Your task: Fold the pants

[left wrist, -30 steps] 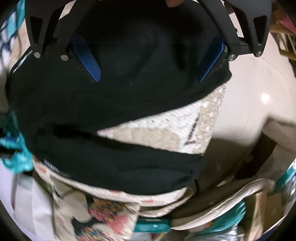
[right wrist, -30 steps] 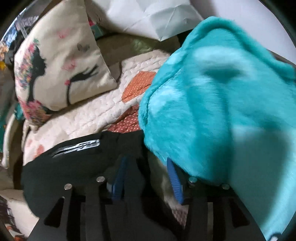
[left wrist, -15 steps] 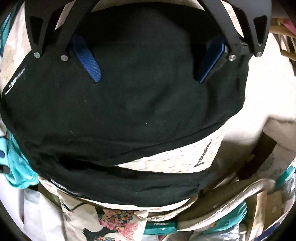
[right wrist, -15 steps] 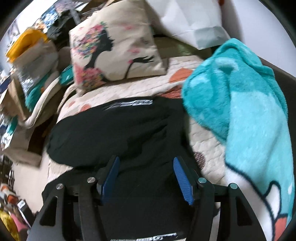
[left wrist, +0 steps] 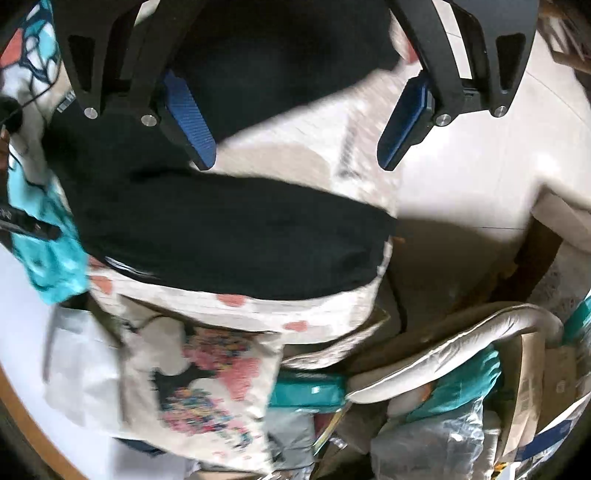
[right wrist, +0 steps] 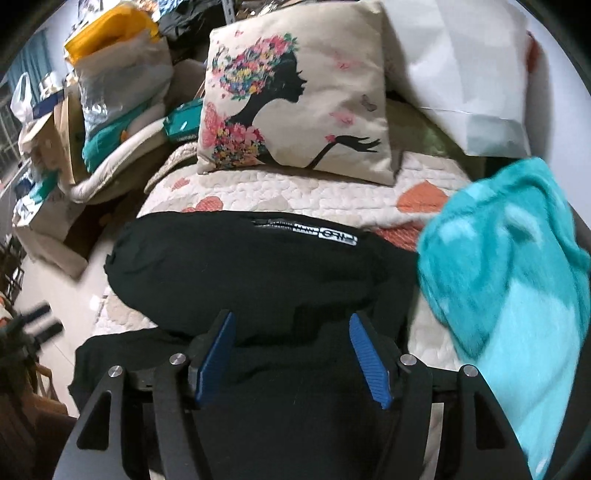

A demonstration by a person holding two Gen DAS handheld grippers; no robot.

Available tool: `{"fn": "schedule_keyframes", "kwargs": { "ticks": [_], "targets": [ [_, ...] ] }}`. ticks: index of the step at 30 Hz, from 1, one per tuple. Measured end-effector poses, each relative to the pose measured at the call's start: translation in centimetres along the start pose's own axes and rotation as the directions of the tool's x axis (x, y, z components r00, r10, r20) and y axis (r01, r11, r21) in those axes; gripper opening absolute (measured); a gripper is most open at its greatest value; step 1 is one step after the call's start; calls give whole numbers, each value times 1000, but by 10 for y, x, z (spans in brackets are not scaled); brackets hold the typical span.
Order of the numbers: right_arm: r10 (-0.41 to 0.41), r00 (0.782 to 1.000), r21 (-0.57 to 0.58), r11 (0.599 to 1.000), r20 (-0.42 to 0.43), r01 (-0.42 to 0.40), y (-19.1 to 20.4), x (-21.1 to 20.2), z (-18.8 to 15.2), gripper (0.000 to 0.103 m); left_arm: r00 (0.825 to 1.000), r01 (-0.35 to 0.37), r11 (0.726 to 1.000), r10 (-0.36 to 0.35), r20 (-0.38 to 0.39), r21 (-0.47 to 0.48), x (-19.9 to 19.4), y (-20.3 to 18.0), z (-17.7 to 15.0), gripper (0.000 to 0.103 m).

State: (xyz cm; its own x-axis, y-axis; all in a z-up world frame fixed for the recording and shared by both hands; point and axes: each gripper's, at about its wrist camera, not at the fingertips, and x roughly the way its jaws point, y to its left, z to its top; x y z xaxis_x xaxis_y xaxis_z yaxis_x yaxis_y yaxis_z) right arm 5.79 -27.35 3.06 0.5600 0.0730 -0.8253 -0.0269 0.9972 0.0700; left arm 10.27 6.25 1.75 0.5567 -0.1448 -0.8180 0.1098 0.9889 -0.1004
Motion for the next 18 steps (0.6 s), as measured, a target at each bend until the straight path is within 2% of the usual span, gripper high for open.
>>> {"fn": "schedule_keyframes", "kwargs": {
  "ticks": [3,6,13,18],
  "targets": [
    [17,999,-1,1000,-37,-17,-4,32,17,69,999,-27,1000,26,-21,-17,26,23,23,89],
    [28,998,-2,1000,-51,-28,-10,58,34,69,999,-24,999,23,-31,-25,59,41,45,89],
    [48,997,-4,999,-62,-49,-16,108,74,69,999,48,998,-49,-10,-47,121,65,91,89],
    [95,990,-51,994,-105,-101,-12,133,90,69,997,83,997,-83,0,9,154,67,118,89]
  ]
}}
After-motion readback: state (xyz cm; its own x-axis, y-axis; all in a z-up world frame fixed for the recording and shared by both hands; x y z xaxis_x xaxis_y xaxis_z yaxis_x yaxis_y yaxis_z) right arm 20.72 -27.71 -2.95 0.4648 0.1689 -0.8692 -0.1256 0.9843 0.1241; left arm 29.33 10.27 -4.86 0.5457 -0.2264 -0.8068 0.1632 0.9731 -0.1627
